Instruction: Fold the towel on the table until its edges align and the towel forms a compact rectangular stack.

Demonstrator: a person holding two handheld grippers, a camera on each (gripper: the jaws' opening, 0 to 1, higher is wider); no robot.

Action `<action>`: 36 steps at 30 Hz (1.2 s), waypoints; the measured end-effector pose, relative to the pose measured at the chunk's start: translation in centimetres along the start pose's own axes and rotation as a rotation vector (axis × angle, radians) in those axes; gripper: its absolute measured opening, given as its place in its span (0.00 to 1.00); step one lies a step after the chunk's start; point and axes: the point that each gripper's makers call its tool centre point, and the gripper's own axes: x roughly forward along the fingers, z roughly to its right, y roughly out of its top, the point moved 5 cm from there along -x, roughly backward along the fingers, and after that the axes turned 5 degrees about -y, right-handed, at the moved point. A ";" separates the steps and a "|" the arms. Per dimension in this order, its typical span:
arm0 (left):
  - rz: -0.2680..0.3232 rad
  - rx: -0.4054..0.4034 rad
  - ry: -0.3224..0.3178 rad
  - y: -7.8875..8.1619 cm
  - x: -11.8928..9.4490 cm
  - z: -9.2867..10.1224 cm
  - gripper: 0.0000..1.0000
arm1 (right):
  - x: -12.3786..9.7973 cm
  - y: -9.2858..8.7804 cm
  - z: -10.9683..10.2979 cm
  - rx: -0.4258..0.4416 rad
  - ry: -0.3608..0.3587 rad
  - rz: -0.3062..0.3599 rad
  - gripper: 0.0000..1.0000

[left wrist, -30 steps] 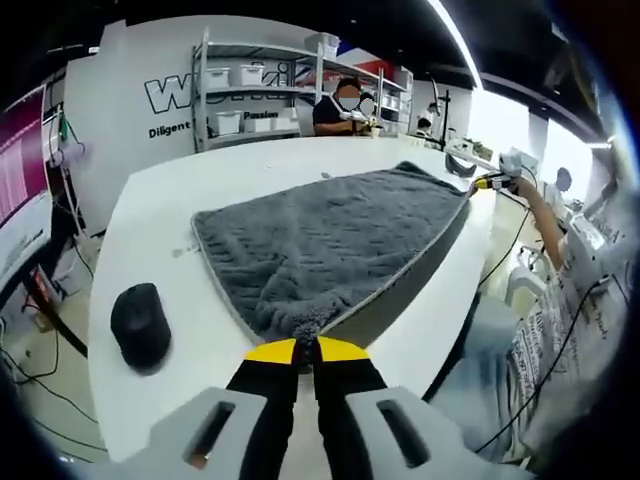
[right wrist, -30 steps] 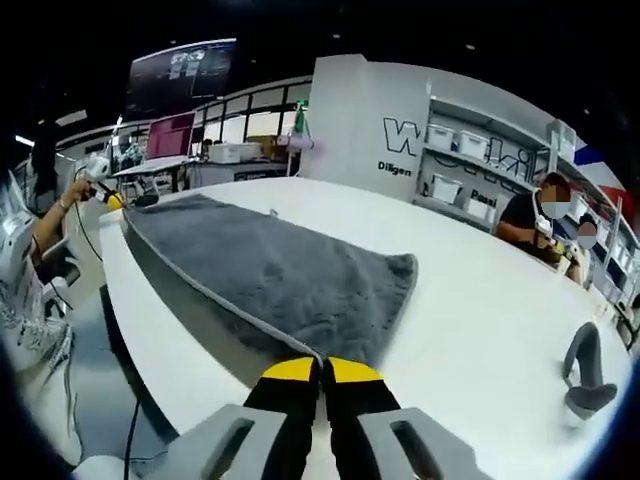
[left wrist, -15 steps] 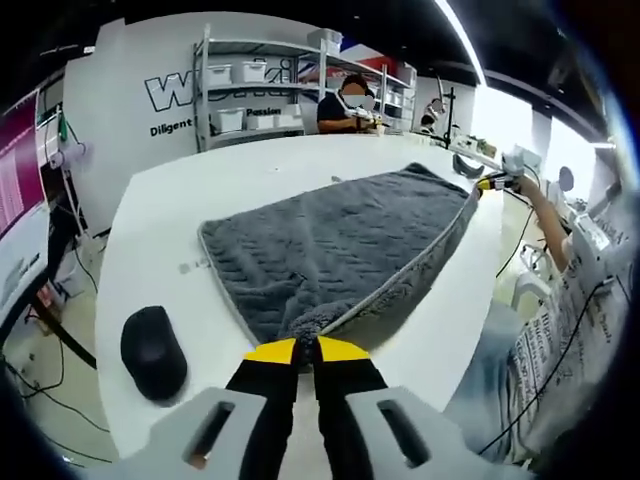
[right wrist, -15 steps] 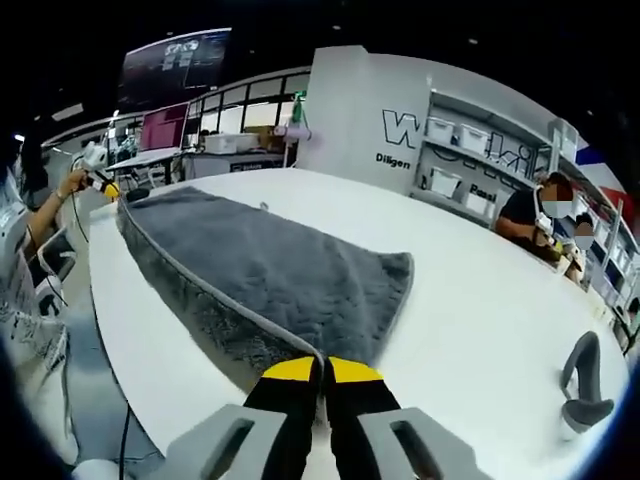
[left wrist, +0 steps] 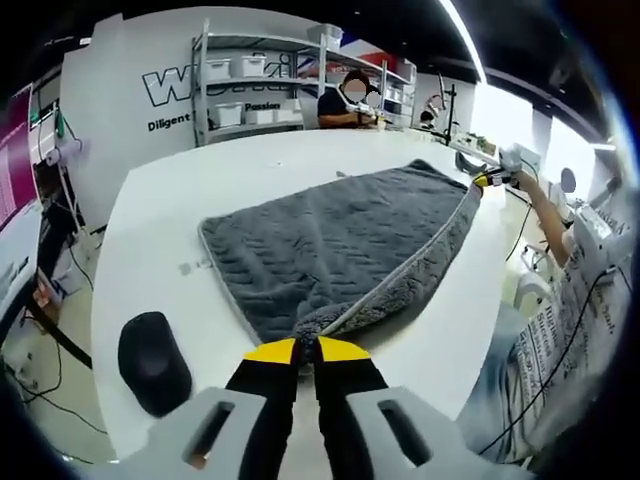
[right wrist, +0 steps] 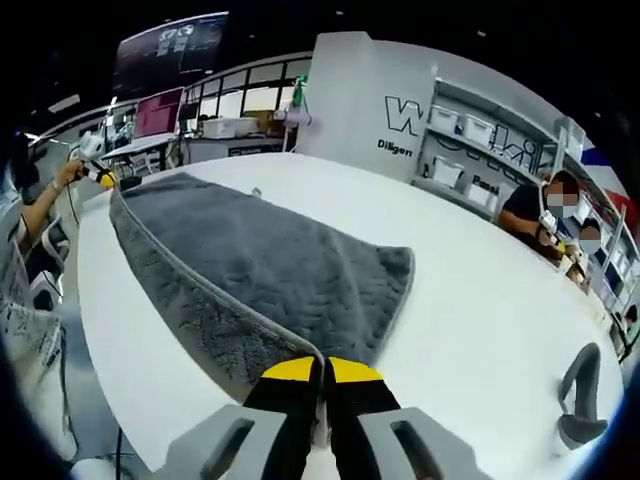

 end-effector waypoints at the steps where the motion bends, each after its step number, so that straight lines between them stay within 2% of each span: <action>1: -0.001 -0.002 -0.001 0.1 0.1 -0.1 0.08 | 0.1 0.1 0.1 -0.001 0.000 -0.003 0.04; 13: -0.032 -0.005 -0.002 1.1 1.1 -1.3 0.08 | 1.4 1.3 0.8 -0.004 0.000 -0.029 0.04; 30: -0.075 0.000 -0.006 2.2 2.1 -2.9 0.08 | 3.1 1.6 1.3 0.013 -0.003 -0.066 0.04; 36: -0.070 -0.008 -0.007 2.8 2.4 -3.6 0.08 | 3.8 2.2 1.8 0.007 -0.007 -0.073 0.04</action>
